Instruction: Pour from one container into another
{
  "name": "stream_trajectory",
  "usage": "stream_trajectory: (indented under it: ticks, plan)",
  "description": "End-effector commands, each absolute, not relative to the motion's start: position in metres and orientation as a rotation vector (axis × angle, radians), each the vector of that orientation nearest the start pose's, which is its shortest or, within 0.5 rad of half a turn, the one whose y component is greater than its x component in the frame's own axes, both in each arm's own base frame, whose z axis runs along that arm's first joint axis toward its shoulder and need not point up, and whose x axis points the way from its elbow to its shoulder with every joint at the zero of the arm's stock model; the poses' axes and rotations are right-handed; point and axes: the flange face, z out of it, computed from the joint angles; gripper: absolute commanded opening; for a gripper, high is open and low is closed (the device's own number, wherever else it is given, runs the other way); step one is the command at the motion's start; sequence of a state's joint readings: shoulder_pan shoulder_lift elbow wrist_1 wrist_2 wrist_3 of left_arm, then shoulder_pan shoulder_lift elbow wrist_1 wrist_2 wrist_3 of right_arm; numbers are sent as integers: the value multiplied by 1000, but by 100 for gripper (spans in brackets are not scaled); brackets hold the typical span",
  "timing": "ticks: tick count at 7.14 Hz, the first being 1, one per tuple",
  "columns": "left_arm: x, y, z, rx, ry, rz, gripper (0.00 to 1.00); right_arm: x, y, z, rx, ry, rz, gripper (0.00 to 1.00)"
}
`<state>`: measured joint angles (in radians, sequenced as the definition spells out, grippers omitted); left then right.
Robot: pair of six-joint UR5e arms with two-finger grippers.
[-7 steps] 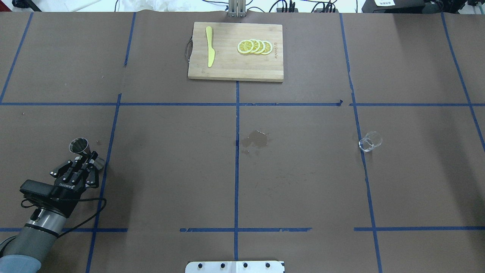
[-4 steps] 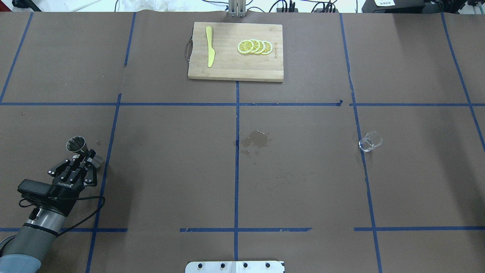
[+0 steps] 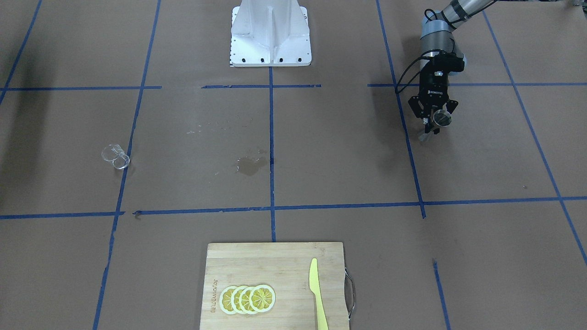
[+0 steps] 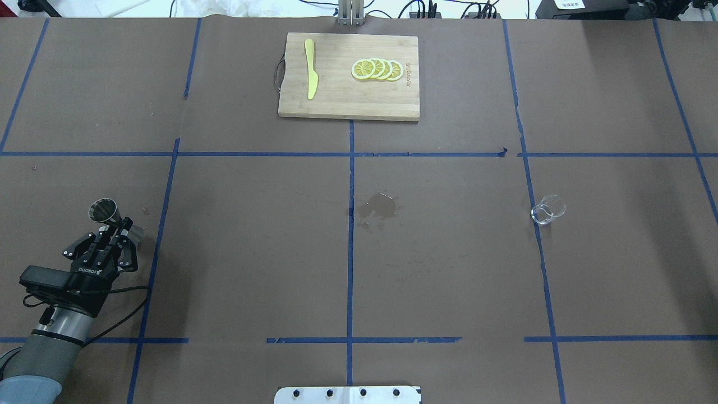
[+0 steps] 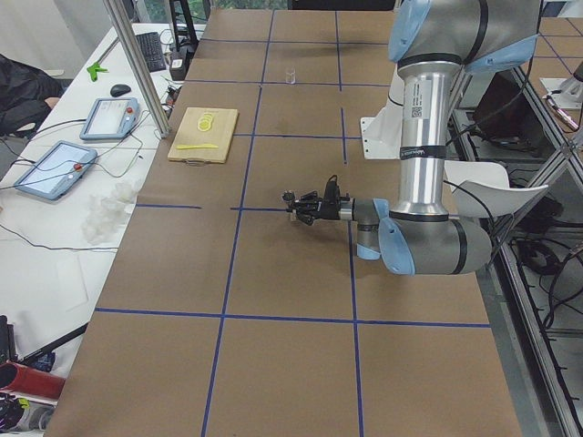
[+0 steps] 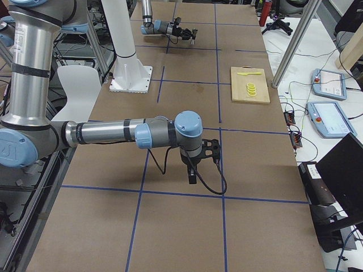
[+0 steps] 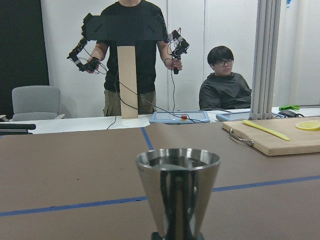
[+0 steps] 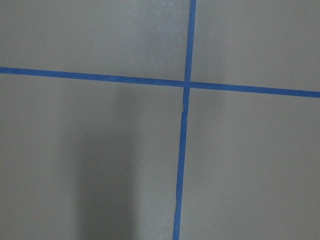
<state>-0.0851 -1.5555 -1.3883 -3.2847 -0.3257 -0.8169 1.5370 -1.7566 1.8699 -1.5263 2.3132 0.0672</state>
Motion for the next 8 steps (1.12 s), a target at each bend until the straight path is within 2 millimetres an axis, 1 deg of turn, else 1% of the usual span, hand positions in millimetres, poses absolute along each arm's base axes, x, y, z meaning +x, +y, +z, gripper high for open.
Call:
stream_trajectory:
  ticks: [1,2,4,6,8]
  plan:
    - [400,-262,561,1377,766,-430,26,52,-422,593,112,-747,-25,100]
    - [404,-262,559,1375,773,-432,28,52,-422,593,112,-747,-24,100]
    - [409,-261,561,1374,770,-428,29,53,-422,593,113,-747,-23,100]
    - [410,-261,561,1373,773,-426,38,54,-422,594,112,-747,-21,100]
    - [410,-260,564,1372,770,-425,39,54,-422,594,112,-746,-21,100]
